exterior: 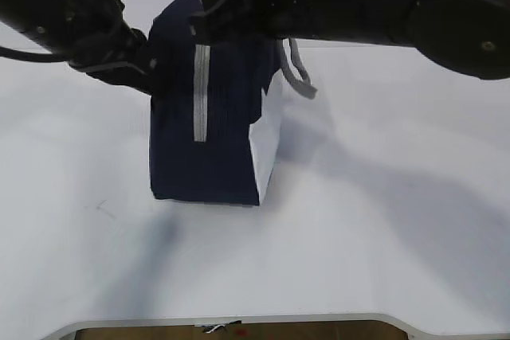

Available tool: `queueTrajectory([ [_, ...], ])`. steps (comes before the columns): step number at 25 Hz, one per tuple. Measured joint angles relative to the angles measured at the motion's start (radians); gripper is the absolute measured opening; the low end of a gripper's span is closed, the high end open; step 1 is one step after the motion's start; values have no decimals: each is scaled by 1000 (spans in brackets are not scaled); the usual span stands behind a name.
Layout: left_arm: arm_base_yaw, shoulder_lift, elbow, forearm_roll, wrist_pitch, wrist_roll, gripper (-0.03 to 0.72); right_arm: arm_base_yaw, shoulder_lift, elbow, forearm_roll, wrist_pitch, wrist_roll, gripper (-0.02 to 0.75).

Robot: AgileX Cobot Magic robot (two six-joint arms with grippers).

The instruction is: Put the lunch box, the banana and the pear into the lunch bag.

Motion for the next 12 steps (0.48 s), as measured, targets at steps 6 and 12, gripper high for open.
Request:
queueTrajectory([
  [6,-1,-21,0,125,61,38,8,2,19,-40,-24,36,0,17],
  [12,-1,-55,0,179,122,43,6,4,69,-140,-107,114,0,17],
])
